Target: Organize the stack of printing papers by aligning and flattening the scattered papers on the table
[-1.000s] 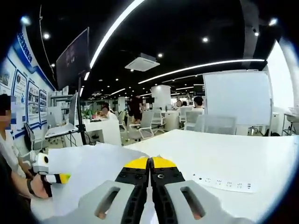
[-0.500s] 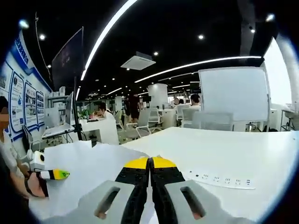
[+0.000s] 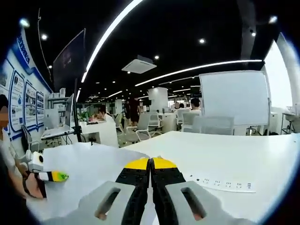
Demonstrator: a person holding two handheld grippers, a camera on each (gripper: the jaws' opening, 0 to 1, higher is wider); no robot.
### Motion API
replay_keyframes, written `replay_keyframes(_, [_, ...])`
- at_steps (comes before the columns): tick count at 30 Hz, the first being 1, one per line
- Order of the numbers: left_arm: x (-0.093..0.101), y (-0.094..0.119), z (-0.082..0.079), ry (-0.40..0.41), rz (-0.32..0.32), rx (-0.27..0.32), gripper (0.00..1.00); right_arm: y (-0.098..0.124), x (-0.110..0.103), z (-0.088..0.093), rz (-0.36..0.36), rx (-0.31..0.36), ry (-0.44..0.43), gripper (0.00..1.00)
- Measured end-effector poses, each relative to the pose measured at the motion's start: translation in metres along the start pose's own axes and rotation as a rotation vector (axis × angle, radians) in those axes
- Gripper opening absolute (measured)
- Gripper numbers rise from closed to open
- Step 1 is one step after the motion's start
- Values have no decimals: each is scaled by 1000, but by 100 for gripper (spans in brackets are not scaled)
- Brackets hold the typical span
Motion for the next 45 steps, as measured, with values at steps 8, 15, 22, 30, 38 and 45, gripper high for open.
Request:
replay_keyframes(8, [2,0,1,-3,4,0,9,-7,-8,5,-12,0,7,0])
replay_keyframes(15, [2,0,0,6,12,1,14,-15,-17,11,-31,-11,10,0])
replay_keyframes(22, [1,0,0,-1,12,-9,14,-22,-33,13,-66,-18,17,0])
replay_keyframes(30, [1,-1,1,-8,11,-12,14,-28,-48,14,-119,-7,-35,0])
replay_keyframes(38, [2,0,4,-17,10,-13,14,-32,-62,13,-162,24,-113,0])
replay_keyframes(45, [2,0,4,-22,11,-14,14,-31,-64,11,-176,48,-166,0])
Point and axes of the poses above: the point that each gripper's makers call its tool centre point, and the gripper's own axes: y roughly backward along the fingers, x roughly to its right, z roughly out of its underside, the point moved 9 cm from there along y, roughly backward along the fingers, and after that the axes turned 10 degrees about y, right-handed, at the moved point
